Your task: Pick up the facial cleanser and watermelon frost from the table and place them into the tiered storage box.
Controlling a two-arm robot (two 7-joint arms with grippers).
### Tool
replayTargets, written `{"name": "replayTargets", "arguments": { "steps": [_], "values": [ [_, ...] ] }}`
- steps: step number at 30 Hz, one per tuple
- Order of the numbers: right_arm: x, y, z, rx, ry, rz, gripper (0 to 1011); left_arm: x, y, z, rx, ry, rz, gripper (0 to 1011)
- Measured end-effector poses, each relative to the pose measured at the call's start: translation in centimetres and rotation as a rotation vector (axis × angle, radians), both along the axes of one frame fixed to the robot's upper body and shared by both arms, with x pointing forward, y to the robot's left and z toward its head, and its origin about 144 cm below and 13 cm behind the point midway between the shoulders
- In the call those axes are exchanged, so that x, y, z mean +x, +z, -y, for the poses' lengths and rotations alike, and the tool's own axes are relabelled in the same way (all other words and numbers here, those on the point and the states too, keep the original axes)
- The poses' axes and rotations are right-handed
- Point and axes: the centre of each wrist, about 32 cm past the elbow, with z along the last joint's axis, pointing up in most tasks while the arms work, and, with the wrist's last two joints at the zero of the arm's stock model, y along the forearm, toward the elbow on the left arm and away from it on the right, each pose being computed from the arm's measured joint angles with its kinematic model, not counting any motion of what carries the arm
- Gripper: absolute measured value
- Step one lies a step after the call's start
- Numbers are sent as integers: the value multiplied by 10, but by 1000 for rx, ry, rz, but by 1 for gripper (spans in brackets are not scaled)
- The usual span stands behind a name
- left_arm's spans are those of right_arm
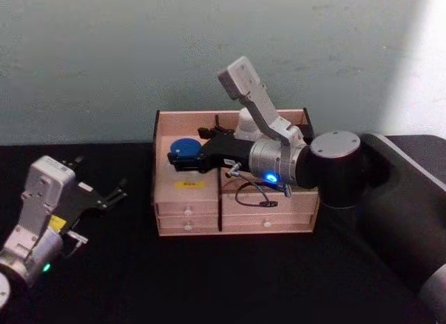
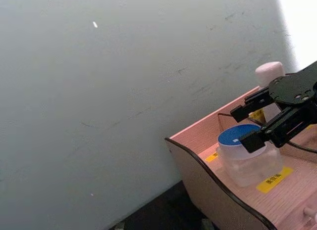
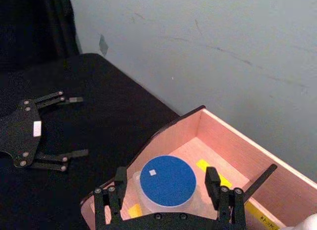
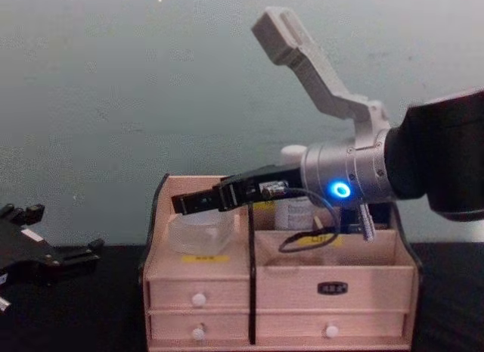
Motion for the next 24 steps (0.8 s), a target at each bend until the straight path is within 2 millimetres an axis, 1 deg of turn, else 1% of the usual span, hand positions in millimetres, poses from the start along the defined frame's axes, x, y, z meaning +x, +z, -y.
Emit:
{"name": "replayTargets", "arguments": {
  "steps": [4, 14, 18, 21, 24],
  "values": [
    [-2, 3, 2, 15, 4, 6, 1002, 0, 0, 0, 0, 0, 0, 1001],
    [-17, 20, 14, 80, 6, 45, 1002, 0, 0, 0, 0, 0, 0, 1001],
    [-25, 27, 22, 113, -13, 65, 1002, 0, 0, 0, 0, 0, 0, 1001],
    [-35, 32, 35, 146, -56, 92, 1002, 0, 0, 0, 0, 0, 0, 1001],
    [-41, 33, 44, 158, -91, 108, 1002, 0, 0, 0, 0, 0, 0, 1001]
  ]
}}
